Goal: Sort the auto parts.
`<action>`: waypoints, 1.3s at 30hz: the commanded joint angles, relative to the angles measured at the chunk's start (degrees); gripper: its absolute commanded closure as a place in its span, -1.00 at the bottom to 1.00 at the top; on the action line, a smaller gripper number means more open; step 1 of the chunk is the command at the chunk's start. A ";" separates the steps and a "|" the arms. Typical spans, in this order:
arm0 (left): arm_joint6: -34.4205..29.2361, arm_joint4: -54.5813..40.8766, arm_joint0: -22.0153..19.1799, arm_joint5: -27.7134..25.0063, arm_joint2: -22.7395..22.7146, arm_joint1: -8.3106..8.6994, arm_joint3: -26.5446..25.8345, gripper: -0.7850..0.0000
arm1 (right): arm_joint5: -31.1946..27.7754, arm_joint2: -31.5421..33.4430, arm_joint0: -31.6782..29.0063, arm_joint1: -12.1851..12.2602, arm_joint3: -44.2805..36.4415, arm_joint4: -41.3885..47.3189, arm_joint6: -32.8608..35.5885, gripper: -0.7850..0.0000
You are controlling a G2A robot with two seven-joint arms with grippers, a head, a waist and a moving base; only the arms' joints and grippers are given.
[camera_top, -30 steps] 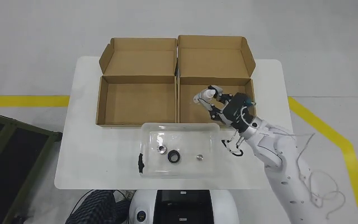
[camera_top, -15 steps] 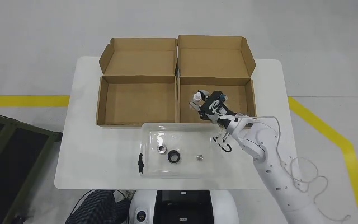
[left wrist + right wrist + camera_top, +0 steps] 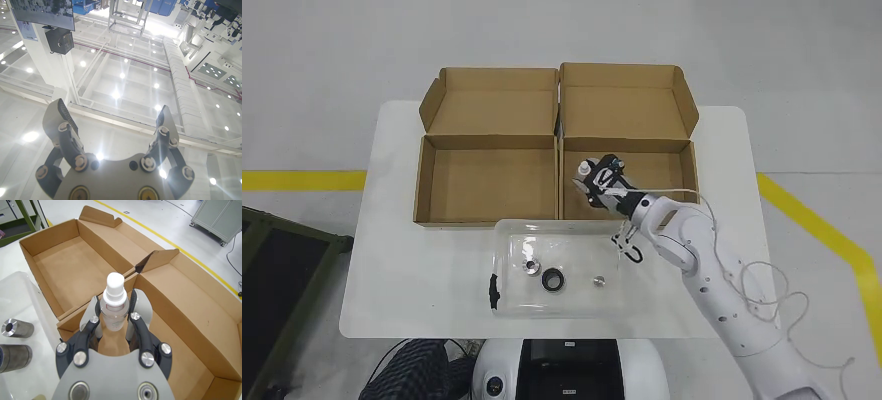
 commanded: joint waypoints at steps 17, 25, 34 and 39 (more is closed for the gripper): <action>0.00 0.00 0.00 0.00 0.00 0.00 0.00 -1.00 | 2.85 -1.46 1.91 -1.07 5.54 1.17 -0.16 0.29; 0.00 0.00 0.00 0.00 0.00 0.00 0.00 -1.00 | 2.86 -0.16 0.73 -0.87 4.44 1.18 0.20 -1.00; 0.00 0.00 0.00 0.00 0.00 0.00 0.00 -1.00 | 1.90 2.83 -2.09 -0.03 -3.73 -1.06 1.62 -1.00; 0.00 0.00 0.00 0.00 0.00 0.00 0.00 -1.00 | -2.37 4.76 -5.03 0.66 -10.95 0.42 2.50 -1.00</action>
